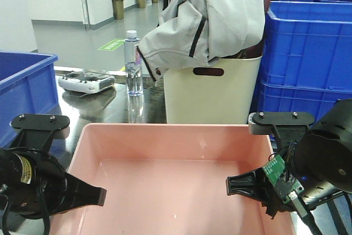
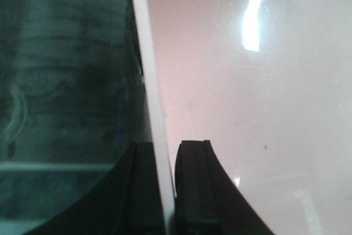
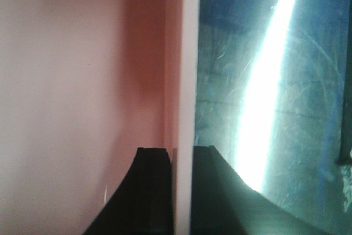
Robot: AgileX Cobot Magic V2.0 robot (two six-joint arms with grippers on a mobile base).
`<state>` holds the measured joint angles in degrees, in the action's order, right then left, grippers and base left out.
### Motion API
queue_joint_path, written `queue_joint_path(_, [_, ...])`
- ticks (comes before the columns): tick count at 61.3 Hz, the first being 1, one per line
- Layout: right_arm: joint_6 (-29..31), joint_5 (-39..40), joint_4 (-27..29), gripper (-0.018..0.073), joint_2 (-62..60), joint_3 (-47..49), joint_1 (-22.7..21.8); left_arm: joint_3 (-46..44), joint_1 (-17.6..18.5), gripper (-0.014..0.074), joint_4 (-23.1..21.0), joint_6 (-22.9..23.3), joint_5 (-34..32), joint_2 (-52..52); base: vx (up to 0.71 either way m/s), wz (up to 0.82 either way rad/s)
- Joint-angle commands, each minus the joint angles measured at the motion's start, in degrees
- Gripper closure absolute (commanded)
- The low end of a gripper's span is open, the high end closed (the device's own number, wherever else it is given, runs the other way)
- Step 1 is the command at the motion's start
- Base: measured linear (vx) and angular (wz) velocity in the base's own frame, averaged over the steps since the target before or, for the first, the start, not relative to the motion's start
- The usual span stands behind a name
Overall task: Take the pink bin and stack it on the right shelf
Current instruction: 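Hold the pink bin with both grippers while driving to the metal table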
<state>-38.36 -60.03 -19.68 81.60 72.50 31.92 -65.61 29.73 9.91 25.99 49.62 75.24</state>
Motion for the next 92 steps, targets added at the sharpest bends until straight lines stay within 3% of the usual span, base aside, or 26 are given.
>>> queue_joint_path(1, [0.3,0.6,-5.9,0.0506,-1.9,1.6,-0.5,-1.8,0.1,0.045,2.2,-0.1,-2.5,-2.1,0.14,-0.15])
queue_joint_path(92, [0.3,0.6,-5.9,0.0506,-1.9,1.6,-0.5,-1.8,0.1,0.045,2.2,-0.1,-2.5,-2.1,0.05,-0.11])
